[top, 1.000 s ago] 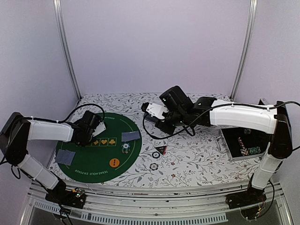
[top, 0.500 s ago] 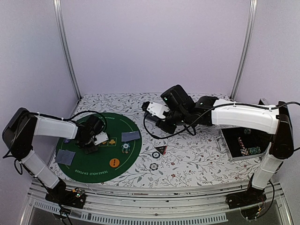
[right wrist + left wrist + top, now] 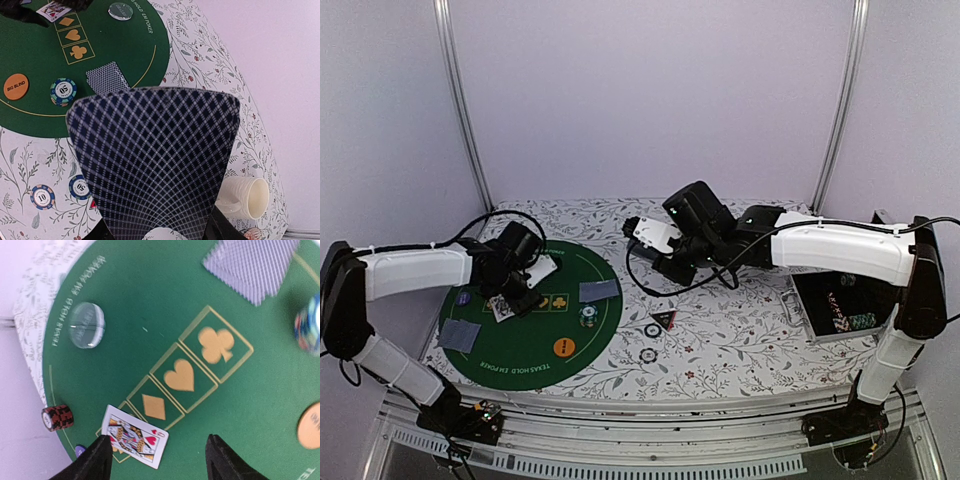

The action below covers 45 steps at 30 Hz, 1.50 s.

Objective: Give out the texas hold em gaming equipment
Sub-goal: Flop the poker card into the community card area, then adjust the poker card in the community card area.

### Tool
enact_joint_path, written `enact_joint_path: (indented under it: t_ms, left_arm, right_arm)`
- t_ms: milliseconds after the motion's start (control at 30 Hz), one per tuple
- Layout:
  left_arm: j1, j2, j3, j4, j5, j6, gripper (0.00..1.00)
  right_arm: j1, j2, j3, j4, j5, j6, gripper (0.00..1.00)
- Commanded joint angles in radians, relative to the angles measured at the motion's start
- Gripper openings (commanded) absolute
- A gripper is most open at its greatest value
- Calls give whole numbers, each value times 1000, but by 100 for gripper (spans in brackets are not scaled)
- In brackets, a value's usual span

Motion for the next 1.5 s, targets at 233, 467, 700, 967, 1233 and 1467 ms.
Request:
enact_joint_path:
  t_ms: [233,467,700,967,1233,1467]
  left_arm:
    - [145,-61,15,68,11,-1103,98]
    - [246,-55,-90,64,-109,-1187,98]
    - [262,-2,-165,217,10,-1157,98]
    - [305,66,-173,217,37,-1143,98]
    - [364,72,-161,214,8,-1061,80]
    - [439,98,-141,265,98,-976,75]
  right_arm:
    - [-4,-30,-2,14,-11,15,45]
    - [-5,-55,-21,5,-4,23,45]
    - [-5,-37,-12,4,-3,25,45]
    - [-4,-49,-25,3,-5,25,45]
    - [-5,-49,-20,3,-6,14,45]
    - [-5,-57,-26,4,-2,11,45]
